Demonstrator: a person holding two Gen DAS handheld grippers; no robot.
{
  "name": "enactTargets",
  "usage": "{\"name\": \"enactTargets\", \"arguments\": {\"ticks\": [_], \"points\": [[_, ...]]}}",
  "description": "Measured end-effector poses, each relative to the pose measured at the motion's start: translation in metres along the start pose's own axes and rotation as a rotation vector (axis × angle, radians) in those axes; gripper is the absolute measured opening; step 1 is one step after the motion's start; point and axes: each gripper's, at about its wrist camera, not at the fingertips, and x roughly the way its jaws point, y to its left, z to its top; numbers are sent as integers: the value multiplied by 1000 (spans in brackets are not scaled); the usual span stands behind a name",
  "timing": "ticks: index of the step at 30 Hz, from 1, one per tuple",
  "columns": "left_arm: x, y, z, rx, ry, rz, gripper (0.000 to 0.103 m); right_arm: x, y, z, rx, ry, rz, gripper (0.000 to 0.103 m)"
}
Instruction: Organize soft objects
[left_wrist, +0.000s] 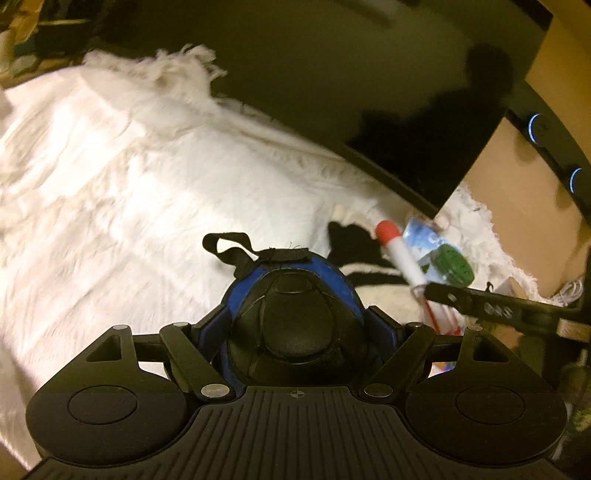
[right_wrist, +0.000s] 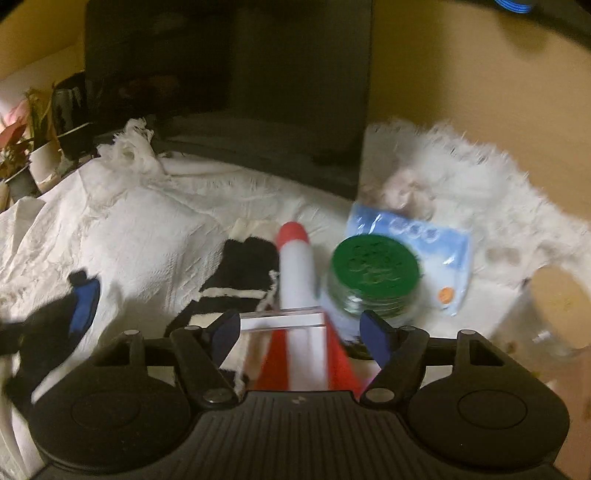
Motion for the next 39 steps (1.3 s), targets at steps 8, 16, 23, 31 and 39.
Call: {"name": "enactTargets", "arguments": {"ticks": [8,16,23,31,39], "points": [[-5,11,-14,-24,30,3,84,30,33,-17,-116,-40,-55,68],[0,6,-10,-22,30,-33,84,6,39,-17,-183,-80,-46,62],[12,-31,12,59,35,-102,84,-42,26,-11,-165,-140,-62,62],[16,-154,52,272,4,-364,84,-144,-56,-1,-16,-287,-239,62],[41,-323,67,478,68,-716,84,-218,-154,-23,77,-362,-510,62]]}}
